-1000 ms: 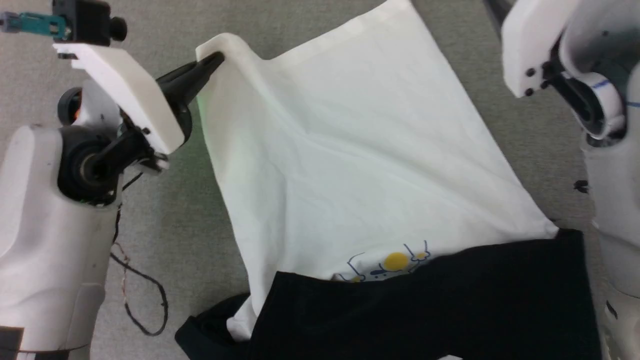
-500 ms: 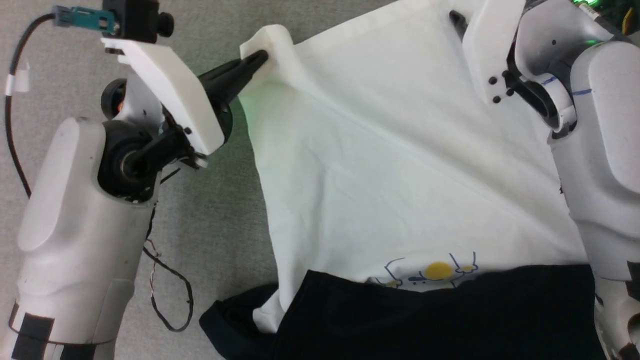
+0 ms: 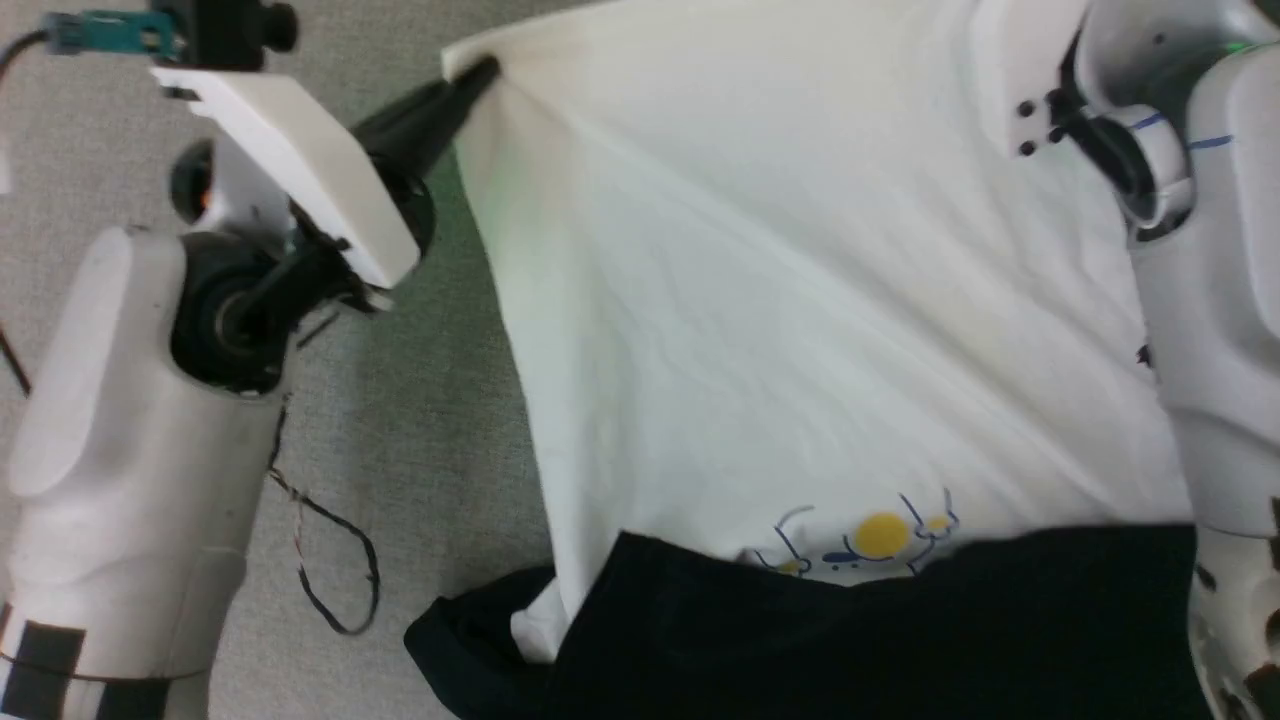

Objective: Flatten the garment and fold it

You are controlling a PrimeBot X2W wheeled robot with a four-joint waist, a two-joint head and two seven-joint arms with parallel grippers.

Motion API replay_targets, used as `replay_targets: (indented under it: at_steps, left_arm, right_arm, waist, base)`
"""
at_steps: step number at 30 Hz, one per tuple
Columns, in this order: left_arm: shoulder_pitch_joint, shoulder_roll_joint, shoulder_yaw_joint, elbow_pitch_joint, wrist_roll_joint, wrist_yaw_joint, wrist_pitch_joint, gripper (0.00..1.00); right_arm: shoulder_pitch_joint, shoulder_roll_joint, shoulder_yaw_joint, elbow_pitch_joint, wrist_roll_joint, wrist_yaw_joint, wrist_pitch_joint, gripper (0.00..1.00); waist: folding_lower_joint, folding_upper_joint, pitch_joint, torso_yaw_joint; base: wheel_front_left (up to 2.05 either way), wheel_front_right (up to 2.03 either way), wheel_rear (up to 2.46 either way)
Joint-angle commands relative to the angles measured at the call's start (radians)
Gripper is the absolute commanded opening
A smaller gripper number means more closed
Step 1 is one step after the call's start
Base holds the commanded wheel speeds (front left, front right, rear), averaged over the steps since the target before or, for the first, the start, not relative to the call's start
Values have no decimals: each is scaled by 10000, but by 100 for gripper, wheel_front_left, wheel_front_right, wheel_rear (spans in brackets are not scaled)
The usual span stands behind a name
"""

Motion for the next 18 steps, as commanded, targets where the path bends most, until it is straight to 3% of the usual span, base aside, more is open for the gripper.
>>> replay_targets:
  at_steps: [1,10,18]
  left_arm:
    - [-302,179,177,-7,242,-64,-315,0]
    - [-1053,795,485,357,1607,-54,-1958,0]
    - [-1498,916,182,594,2328,-65,-2920,0]
  right_arm:
    - [-227,-189,-125,-143,-22,-11,-180,0]
    - [-601,-1076,-737,-652,250,-11,-848,0]
    - [-464,-1373,-933,-695,496,-11,-1456,0]
  waist:
    - [-2,0,-334,-307]
    - [-2,0,-1493,-1208]
    - [-2,0,-2109,-1629]
  base:
    - [0,0,0]
    - [0,0,0]
    - [0,0,0]
